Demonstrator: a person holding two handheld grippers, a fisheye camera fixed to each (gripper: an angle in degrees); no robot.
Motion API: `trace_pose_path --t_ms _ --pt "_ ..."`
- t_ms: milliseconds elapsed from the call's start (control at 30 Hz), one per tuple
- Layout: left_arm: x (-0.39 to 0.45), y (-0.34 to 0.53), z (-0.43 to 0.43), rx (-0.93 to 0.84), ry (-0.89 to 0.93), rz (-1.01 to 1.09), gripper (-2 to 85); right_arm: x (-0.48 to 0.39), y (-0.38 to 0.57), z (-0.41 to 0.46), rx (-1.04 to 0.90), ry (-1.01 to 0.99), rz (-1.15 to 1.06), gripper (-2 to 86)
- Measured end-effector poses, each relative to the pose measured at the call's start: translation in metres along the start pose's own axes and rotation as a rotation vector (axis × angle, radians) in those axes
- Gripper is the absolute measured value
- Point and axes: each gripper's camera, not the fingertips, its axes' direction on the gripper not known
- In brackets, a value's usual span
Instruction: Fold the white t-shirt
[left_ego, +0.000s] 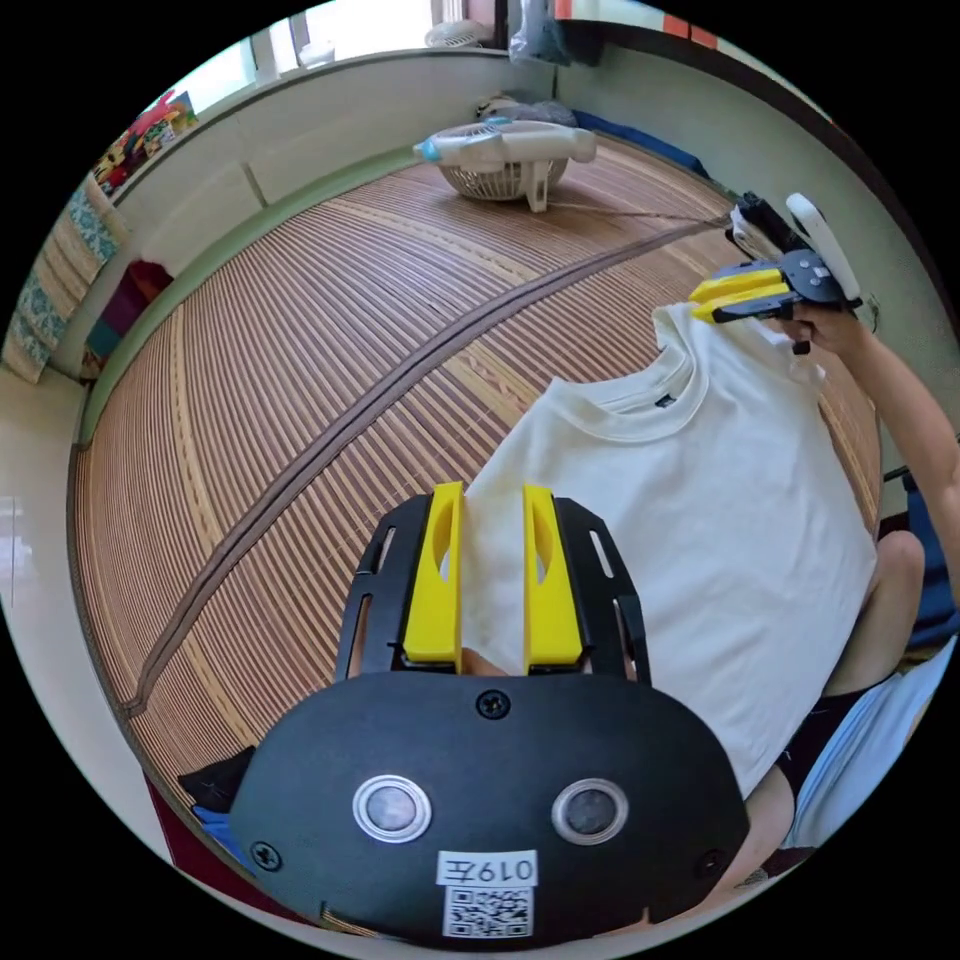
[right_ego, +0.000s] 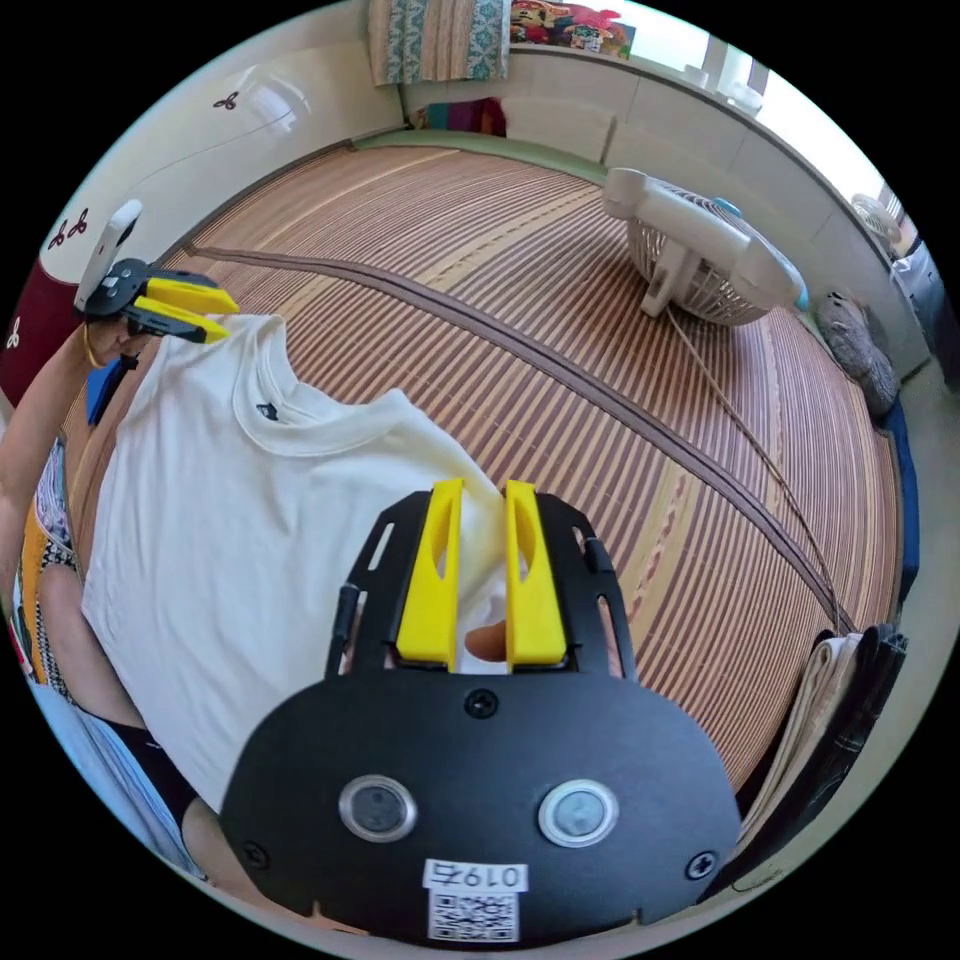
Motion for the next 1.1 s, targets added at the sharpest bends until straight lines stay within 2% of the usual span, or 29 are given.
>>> trace_pose_path --t_ms 200,400,500,600,733,833,1000,1100 --pt "0.028 0.01 0.005 0.065 -0.076 0.019 2.2 -0.018 0.005 -0.004 0.035 0.116 -0.081 0.4" --pt "0.023 0.02 0.003 0.171 -0.188 -0.14 1.4 -0.004 0.007 -0.019 0.164 0.173 0.003 -0.6" --pt "0.028 0.011 0.013 0.149 -0.248 -0.18 1.5 0.003 -0.001 -0.017 0.19 0.174 0.06 -0.3" --pt "0.033 -0.001 0.035 0.081 -0.269 -0.22 2.3 0.005 -0.011 0.0 0.127 0.171 0.085 1.3" --pt "0.045 -0.007 0.056 0.021 -0.294 -0.243 4.6 0.005 -0.011 0.001 0.117 0.294 0.126 5.3" --pt "0.047 0.002 0.054 0.072 -0.275 -0.288 6.8 0.022 0.004 -0.019 0.124 0.235 0.162 6.5" --pt "0.039 0.049 0.019 0.301 -0.234 -0.473 6.1 0.07 0.09 -0.07 0.207 0.06 0.356 6.2" --pt "0.081 0.055 0.008 0.367 -0.214 -0.381 3.7 0.074 0.131 -0.068 0.159 0.022 0.368 7.3"
